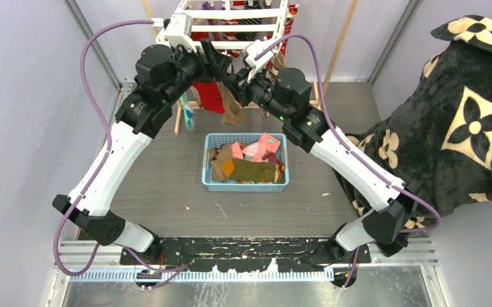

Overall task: Clip the socks to the hanger
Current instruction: Clamp the sock onto the hanger, then open the clamp at the hanger.

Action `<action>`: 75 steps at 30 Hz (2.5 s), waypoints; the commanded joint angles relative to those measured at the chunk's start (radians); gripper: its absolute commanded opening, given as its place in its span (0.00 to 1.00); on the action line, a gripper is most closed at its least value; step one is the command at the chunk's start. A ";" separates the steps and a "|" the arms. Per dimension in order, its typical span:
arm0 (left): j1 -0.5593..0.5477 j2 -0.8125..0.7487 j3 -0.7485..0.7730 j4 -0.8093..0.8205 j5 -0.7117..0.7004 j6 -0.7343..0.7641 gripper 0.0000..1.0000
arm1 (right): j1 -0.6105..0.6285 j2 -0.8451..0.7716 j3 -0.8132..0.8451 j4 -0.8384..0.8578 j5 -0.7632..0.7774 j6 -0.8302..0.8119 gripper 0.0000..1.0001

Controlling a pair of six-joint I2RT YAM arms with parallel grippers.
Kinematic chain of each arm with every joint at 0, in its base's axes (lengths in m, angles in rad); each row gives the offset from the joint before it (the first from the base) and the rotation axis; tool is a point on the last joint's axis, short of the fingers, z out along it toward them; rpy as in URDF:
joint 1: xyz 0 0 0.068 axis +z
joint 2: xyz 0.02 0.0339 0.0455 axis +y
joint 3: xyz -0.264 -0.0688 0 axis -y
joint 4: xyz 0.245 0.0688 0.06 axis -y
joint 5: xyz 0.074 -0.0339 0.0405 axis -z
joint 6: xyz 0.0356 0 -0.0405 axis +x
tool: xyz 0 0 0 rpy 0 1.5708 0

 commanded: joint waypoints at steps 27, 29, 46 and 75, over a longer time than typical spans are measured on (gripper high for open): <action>-0.003 -0.052 -0.012 0.031 -0.011 0.005 0.52 | -0.378 -0.156 -0.211 0.207 -0.227 0.338 0.68; -0.002 -0.054 -0.012 0.030 -0.013 0.009 0.52 | -0.389 -0.128 -0.191 0.224 -0.230 0.345 0.68; -0.002 -0.059 -0.010 0.024 -0.009 0.002 0.51 | -0.404 -0.032 -0.149 0.458 -0.070 0.295 0.54; -0.026 -0.049 0.073 -0.055 0.290 -0.111 0.48 | -0.161 -0.062 -0.131 0.415 -0.091 0.236 0.01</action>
